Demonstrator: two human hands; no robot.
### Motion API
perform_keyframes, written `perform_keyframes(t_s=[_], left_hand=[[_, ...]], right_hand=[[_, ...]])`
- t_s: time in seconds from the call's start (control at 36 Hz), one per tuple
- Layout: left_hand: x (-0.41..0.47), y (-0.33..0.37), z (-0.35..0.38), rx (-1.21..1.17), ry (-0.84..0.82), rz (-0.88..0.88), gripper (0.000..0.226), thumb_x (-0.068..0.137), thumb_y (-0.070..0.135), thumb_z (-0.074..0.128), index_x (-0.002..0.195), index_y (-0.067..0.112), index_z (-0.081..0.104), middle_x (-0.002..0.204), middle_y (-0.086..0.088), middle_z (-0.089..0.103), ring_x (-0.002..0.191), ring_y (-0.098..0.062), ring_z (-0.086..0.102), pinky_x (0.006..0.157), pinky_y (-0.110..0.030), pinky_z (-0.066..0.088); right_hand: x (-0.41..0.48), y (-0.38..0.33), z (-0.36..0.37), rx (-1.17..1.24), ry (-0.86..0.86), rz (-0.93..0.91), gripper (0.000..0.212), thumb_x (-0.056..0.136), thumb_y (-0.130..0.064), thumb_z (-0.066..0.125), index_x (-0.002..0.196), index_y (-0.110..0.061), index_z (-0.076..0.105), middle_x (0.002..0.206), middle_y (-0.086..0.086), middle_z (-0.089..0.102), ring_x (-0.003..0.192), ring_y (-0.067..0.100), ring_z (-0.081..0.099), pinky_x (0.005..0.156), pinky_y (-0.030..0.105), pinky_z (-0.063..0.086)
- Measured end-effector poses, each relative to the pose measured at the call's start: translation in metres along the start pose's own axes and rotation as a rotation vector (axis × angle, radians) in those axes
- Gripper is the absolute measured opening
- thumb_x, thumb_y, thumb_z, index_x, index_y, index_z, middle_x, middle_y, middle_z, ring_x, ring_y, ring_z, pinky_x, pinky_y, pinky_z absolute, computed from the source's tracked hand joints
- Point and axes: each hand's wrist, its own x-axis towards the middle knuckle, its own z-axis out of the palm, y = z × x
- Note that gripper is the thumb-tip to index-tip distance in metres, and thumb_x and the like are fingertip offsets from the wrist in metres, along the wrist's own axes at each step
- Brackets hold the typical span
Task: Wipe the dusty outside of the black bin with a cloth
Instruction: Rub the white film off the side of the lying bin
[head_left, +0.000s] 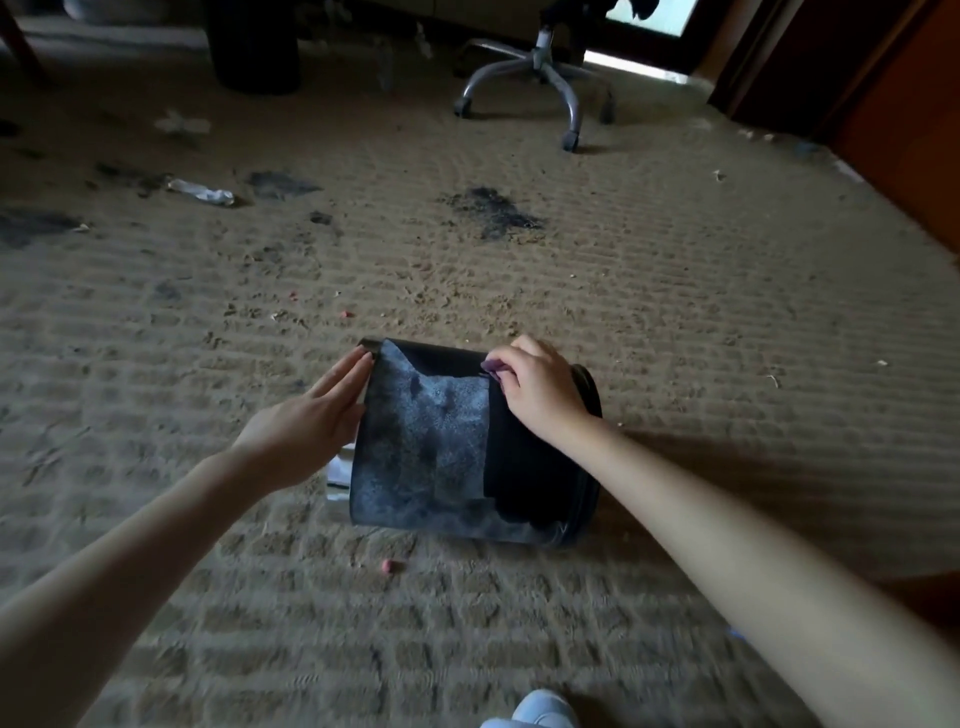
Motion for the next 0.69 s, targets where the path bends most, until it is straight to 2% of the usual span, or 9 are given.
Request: perform_keyframes(t_s=[0.08,0.19,0.25,0.33,0.47,0.56,0.61,0.67,0.69], left_hand=[[-0.003,0.001,0.0,0.011,-0.003,-0.003,0.057,0.093,0.051,0.015,0.142,0.045,-0.014,0.144,0.035,-0.023,0.115,-0.019,0.056,0.058,-0.034,0.054],[-0.007,0.006,0.0,0.044,0.003,-0.032,0.057,0.096,0.048,0.018,0.144,0.042,-0.012,0.145,0.032,-0.021,0.113,-0.02,0.057,0.052,-0.026,0.041],[-0.007,0.007,-0.001,0.045,0.004,-0.036,0.057,0.096,0.048,0.017,0.144,0.042,-0.013,0.145,0.031,-0.021,0.112,-0.02,0.057,0.05,-0.026,0.04],[-0.005,0.006,0.0,0.032,0.011,-0.028,0.056,0.095,0.049,0.016,0.144,0.042,-0.012,0.144,0.033,-0.022,0.115,-0.02,0.055,0.055,-0.028,0.049],[0.0,0.003,0.002,0.013,0.027,-0.011,0.057,0.094,0.051,0.016,0.144,0.044,-0.009,0.145,0.034,-0.018,0.123,-0.019,0.05,0.067,-0.032,0.052],[0.003,0.003,0.002,-0.014,0.032,-0.016,0.055,0.096,0.049,0.019,0.145,0.043,-0.005,0.148,0.032,-0.013,0.125,-0.019,0.048,0.077,-0.035,0.052],[0.005,0.002,0.002,-0.029,0.029,-0.018,0.055,0.096,0.048,0.02,0.146,0.043,-0.004,0.148,0.032,-0.012,0.126,-0.02,0.047,0.082,-0.037,0.051],[0.004,0.002,0.002,-0.045,0.02,-0.014,0.056,0.095,0.049,0.02,0.145,0.043,-0.004,0.148,0.032,-0.013,0.127,-0.019,0.046,0.085,-0.04,0.051],[0.004,0.001,0.002,-0.051,0.015,-0.007,0.056,0.095,0.05,0.019,0.145,0.044,-0.005,0.148,0.033,-0.013,0.127,-0.019,0.046,0.084,-0.041,0.052]], right_hand=[[-0.013,-0.001,0.006,-0.026,0.08,-0.102,0.014,0.078,-0.003,0.06,0.084,-0.01,0.071,0.079,0.006,0.061,0.076,0.029,0.059,0.066,0.035,0.048],[-0.045,-0.001,0.01,-0.035,0.137,-0.238,0.015,0.077,-0.001,0.06,0.084,-0.009,0.07,0.082,0.006,0.06,0.075,0.026,0.054,0.069,0.037,0.043],[-0.064,-0.003,0.013,-0.054,0.146,-0.273,0.019,0.077,0.001,0.057,0.086,-0.01,0.069,0.084,0.005,0.059,0.076,0.023,0.051,0.068,0.037,0.04],[-0.087,-0.007,0.018,-0.043,0.146,-0.319,0.022,0.081,-0.003,0.05,0.086,-0.011,0.069,0.084,0.004,0.059,0.076,0.021,0.05,0.066,0.035,0.036],[-0.121,-0.005,0.033,-0.119,0.013,-0.493,0.021,0.089,-0.009,0.05,0.09,-0.014,0.069,0.085,0.002,0.061,0.075,0.022,0.054,0.067,0.034,0.036],[-0.113,-0.007,0.017,-0.028,0.057,-0.417,0.018,0.088,-0.011,0.052,0.095,-0.011,0.069,0.084,0.002,0.063,0.072,0.02,0.057,0.065,0.033,0.042],[-0.098,-0.011,-0.007,0.029,0.107,-0.351,0.017,0.09,-0.017,0.053,0.097,-0.01,0.065,0.08,0.0,0.066,0.066,0.016,0.061,0.062,0.027,0.046],[-0.084,-0.012,-0.031,0.025,0.161,-0.299,0.019,0.091,-0.025,0.051,0.093,-0.009,0.062,0.066,-0.002,0.063,0.053,0.012,0.059,0.052,0.014,0.039],[-0.078,-0.011,-0.042,0.014,0.189,-0.265,0.021,0.092,-0.029,0.051,0.091,-0.01,0.06,0.061,-0.004,0.059,0.048,0.011,0.056,0.047,0.013,0.035]])
